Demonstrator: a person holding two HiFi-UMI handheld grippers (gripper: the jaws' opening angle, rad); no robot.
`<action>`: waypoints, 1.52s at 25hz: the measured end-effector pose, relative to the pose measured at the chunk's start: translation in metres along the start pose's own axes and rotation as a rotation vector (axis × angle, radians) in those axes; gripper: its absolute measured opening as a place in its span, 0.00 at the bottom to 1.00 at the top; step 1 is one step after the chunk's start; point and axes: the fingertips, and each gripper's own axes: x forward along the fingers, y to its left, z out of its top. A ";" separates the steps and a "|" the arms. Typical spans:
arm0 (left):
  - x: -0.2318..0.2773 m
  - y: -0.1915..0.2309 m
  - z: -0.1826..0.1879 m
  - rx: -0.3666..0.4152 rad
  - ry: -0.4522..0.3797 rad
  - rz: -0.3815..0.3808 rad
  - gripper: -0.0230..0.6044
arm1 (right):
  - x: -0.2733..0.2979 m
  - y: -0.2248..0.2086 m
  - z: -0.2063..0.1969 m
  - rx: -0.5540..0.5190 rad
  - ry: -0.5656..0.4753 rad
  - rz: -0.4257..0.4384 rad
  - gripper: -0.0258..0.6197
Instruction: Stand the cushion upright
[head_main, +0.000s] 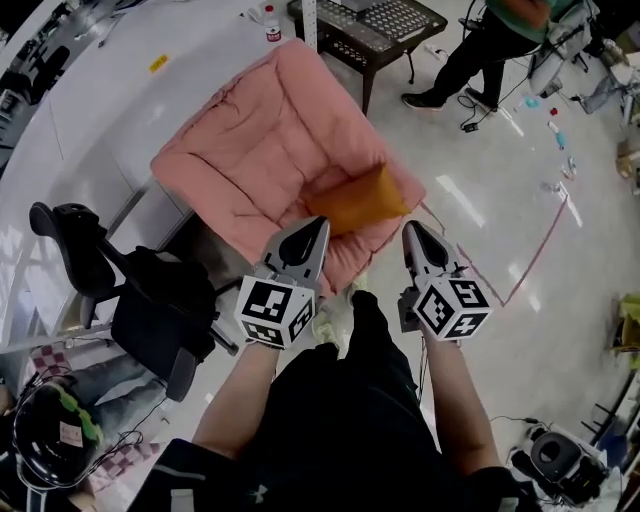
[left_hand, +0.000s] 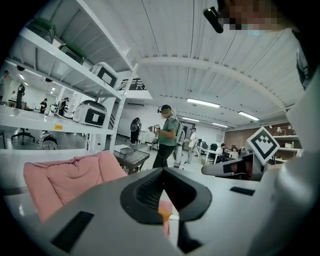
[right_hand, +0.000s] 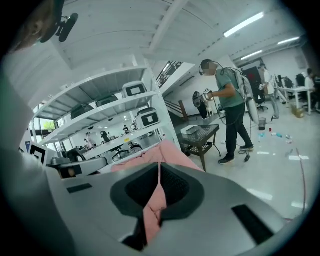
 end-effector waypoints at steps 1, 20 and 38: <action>0.005 0.001 -0.005 -0.002 0.006 -0.002 0.05 | 0.005 -0.004 -0.004 0.011 0.010 0.000 0.04; 0.137 0.036 -0.078 -0.052 0.201 0.016 0.05 | 0.142 -0.135 -0.104 0.088 0.277 -0.095 0.08; 0.223 0.071 -0.162 -0.156 0.375 0.048 0.05 | 0.243 -0.214 -0.220 -0.207 0.622 -0.036 0.27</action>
